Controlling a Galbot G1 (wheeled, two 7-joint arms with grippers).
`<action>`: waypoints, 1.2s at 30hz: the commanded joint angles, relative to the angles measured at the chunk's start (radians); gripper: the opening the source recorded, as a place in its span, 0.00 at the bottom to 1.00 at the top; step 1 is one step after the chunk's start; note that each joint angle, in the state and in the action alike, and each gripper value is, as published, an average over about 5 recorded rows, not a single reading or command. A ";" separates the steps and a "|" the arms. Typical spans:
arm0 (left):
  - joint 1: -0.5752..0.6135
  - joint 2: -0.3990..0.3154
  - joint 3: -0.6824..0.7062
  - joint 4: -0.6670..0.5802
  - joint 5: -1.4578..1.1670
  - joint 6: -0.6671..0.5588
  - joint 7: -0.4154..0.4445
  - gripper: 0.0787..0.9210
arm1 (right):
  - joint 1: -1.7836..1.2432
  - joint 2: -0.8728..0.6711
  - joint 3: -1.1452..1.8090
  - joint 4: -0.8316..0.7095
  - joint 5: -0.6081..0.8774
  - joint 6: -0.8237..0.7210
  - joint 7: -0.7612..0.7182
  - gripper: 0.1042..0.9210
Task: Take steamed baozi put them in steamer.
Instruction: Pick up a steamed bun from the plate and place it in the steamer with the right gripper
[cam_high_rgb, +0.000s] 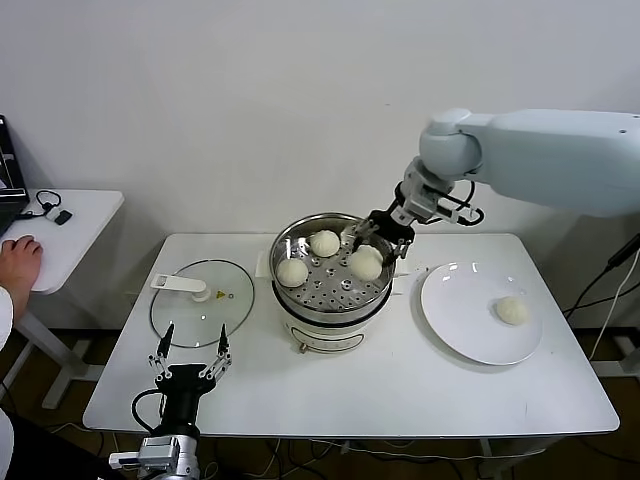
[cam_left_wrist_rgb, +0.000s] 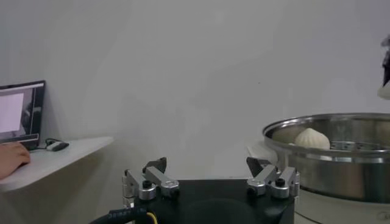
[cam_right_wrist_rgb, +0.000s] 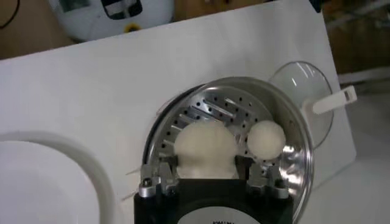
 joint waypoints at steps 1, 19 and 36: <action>0.005 0.000 -0.005 0.000 -0.003 0.000 0.000 0.88 | -0.169 0.157 0.069 -0.184 -0.093 0.138 0.036 0.67; 0.003 0.000 -0.018 0.003 -0.024 -0.004 -0.003 0.88 | -0.279 0.276 0.089 -0.338 -0.123 0.179 -0.009 0.67; -0.009 0.002 -0.020 0.005 -0.030 0.000 -0.001 0.88 | -0.240 0.280 0.051 -0.320 -0.044 0.203 -0.077 0.80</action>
